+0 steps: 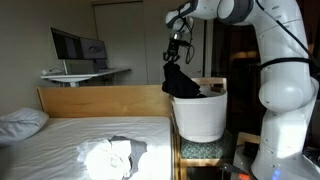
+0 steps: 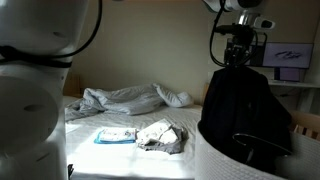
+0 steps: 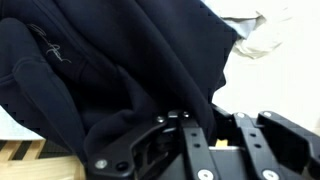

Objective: Remove the clothing from the laundry basket and put them on the bed.

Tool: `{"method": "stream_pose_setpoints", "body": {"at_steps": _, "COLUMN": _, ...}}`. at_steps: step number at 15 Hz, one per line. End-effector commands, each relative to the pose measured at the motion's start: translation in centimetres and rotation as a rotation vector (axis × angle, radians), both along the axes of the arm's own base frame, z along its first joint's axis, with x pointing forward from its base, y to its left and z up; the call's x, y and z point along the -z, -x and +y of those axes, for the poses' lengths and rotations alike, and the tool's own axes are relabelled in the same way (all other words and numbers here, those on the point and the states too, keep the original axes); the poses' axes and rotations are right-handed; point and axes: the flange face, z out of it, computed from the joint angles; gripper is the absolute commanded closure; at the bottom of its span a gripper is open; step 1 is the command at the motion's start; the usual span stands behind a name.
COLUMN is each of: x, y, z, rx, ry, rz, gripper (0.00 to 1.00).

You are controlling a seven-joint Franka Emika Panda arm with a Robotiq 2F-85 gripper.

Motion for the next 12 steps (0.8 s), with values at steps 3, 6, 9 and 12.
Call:
{"method": "stream_pose_setpoints", "body": {"at_steps": 3, "x": -13.6, "y": 2.7, "z": 5.2, "rx": -0.057, "ry": 0.054, "rz": -0.256, "gripper": 0.87}}
{"method": "stream_pose_setpoints", "body": {"at_steps": 6, "x": -20.7, "y": 4.1, "z": 7.9, "rx": -0.058, "ry": 0.06, "rz": -0.392, "gripper": 0.87}}
{"method": "stream_pose_setpoints", "body": {"at_steps": 9, "x": -27.1, "y": 4.8, "z": 10.9, "rx": -0.022, "ry": 0.038, "rz": -0.523, "gripper": 0.88}}
{"method": "stream_pose_setpoints", "body": {"at_steps": 12, "x": -32.8, "y": 5.5, "z": 14.5, "rx": 0.028, "ry": 0.007, "rz": -0.643, "gripper": 0.88}}
